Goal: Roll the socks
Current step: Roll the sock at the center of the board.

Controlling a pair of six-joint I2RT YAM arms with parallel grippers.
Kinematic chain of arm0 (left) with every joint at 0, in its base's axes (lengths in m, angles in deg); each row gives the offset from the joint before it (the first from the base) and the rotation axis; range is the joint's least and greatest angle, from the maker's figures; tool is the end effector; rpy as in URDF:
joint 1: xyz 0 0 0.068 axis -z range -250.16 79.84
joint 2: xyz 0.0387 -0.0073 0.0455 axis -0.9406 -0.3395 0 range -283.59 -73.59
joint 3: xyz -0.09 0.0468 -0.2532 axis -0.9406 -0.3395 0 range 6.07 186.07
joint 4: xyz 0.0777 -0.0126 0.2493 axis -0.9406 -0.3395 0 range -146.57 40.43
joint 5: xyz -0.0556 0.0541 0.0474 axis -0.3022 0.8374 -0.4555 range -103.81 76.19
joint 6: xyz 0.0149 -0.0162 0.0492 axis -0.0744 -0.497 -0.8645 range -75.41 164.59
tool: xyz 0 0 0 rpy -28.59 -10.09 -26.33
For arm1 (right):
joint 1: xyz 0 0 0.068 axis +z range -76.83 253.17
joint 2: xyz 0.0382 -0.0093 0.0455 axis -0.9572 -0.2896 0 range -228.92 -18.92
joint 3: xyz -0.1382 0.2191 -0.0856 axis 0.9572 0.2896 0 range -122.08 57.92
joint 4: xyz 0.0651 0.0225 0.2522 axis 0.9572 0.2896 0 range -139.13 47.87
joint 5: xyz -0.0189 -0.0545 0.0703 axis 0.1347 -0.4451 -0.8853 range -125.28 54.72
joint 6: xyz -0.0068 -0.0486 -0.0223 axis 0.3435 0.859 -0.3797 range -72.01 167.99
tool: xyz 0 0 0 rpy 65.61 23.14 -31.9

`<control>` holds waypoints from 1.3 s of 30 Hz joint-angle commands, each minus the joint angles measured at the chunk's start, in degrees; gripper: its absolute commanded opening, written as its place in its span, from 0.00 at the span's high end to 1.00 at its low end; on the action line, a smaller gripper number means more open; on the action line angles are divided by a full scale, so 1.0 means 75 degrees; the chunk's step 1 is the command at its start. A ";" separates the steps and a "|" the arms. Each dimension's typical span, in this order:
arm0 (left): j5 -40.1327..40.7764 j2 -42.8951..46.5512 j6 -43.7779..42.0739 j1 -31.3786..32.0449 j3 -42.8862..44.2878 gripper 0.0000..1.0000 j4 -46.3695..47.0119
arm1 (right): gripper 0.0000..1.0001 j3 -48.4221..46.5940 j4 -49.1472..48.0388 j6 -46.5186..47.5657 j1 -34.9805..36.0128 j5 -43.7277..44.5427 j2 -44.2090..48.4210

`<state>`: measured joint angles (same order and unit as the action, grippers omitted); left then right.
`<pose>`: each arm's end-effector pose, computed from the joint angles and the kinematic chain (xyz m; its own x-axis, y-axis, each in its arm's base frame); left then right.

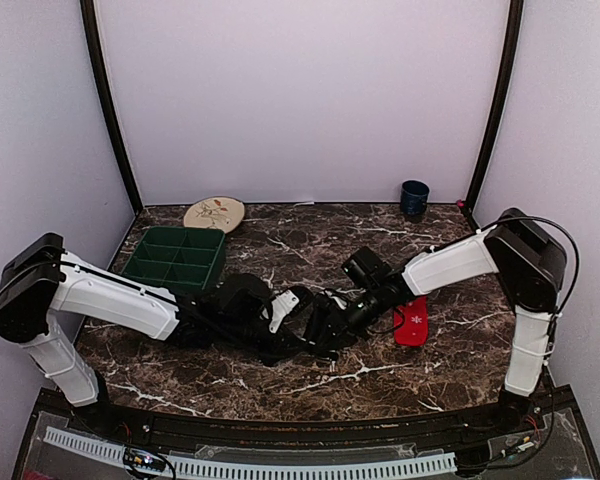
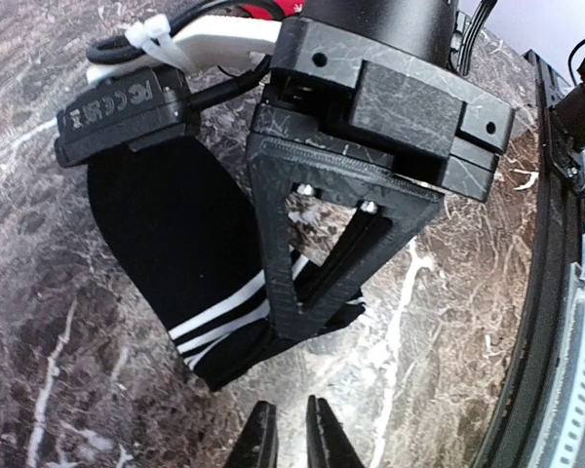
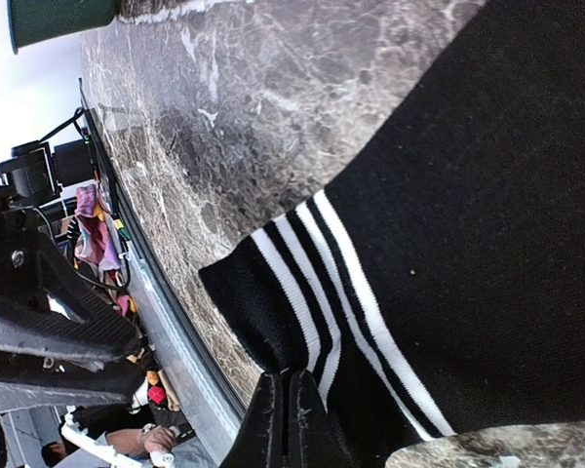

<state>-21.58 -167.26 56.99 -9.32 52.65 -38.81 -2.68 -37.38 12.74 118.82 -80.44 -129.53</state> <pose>0.1594 -0.2954 0.1737 -0.4791 0.4219 -0.7697 0.8348 0.4899 -0.2512 0.2359 0.2774 0.1242 -0.9293 -0.3685 -0.0260 -0.2480 0.5700 0.7833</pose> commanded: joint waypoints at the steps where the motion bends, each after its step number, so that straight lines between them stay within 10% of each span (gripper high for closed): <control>1: 0.0595 0.0012 -0.0478 0.0080 0.0277 0.87 -0.0230 | 1.00 -0.0094 -0.0114 -0.0065 -0.0147 -0.0334 -0.0181; 31: 0.0403 -0.0943 -0.1130 0.0080 0.1039 0.87 -0.0251 | 1.00 -0.0577 0.0455 0.0220 -0.0584 -0.0746 -0.0679; 39: 0.0942 -0.0566 -0.1150 0.0080 0.0919 0.84 -0.0315 | 1.00 0.0148 -0.1290 -0.1364 -0.0552 -0.1460 -0.0167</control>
<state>-17.14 -174.43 49.21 -8.86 59.56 -40.14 -3.90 -38.93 9.46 114.66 -87.79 -133.73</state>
